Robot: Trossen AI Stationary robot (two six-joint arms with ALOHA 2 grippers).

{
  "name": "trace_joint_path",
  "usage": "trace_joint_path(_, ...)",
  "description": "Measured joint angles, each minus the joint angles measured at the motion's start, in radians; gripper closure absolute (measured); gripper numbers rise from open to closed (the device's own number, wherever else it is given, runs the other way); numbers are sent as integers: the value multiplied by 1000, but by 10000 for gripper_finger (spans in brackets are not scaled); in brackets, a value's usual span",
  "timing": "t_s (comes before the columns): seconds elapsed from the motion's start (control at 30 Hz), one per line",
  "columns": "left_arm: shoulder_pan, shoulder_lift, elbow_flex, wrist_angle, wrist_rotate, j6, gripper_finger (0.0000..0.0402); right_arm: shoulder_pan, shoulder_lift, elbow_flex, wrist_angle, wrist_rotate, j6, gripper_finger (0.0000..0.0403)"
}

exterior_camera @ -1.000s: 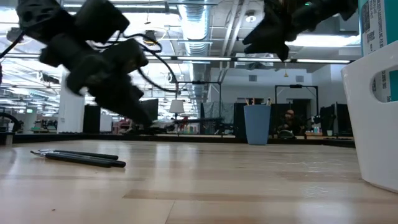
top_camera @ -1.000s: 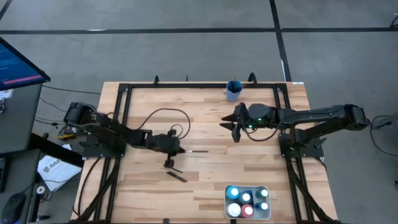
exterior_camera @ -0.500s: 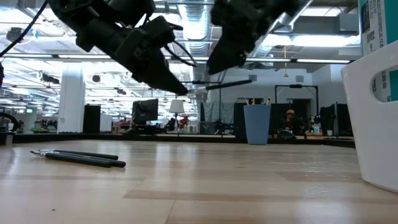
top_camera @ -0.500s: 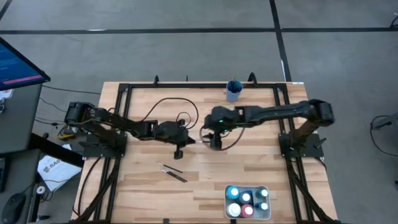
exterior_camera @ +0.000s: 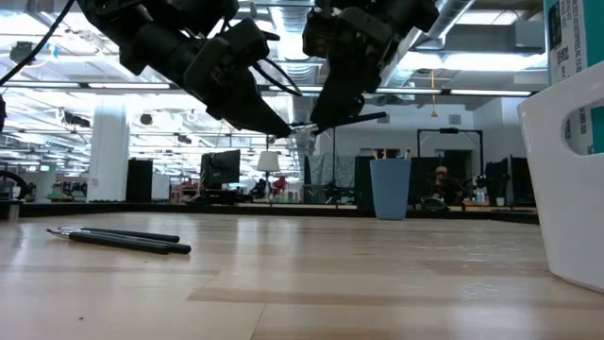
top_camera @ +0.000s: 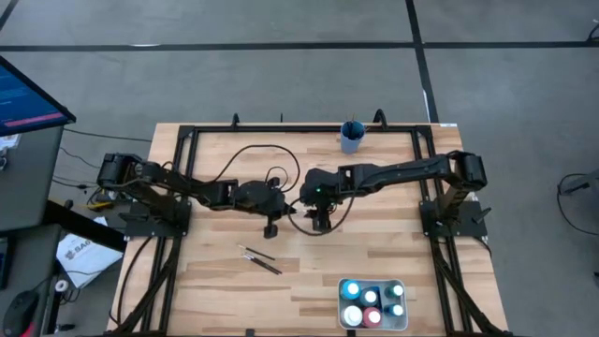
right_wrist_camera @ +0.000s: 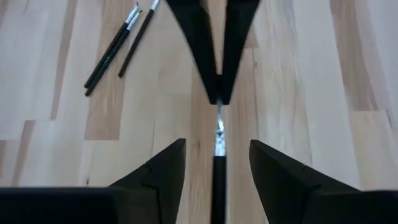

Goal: Pick & Place Paint Supplies
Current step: Put the silver paintbrush into the blue cup

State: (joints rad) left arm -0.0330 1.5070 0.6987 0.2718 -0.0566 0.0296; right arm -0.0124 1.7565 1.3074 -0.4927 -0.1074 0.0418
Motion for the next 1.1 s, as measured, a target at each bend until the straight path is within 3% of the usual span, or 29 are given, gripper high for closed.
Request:
trace_joint_path(0.3,0,0,3,23,-4,0,401,-2,0,-1,-1,5,0,263)
trace_joint_path(0.37,0,0,3,24,-4,0,401,-2,0,-1,-1,12,0,288)
trace_joint_path(0.5,0,0,3,29,-6,0,401,-4,0,-1,-7,14,-1,376)
trace_joint_path(0.7,0,0,2,32,-5,5,398,-3,0,-2,-2,22,8,389)
trace_joint_path(0.87,0,-39,2,50,0,33,361,-3,-22,-3,2,22,19,389)
trace_joint_path(1.1,2,-184,0,49,-46,17,272,-29,-168,-21,-51,33,11,389)
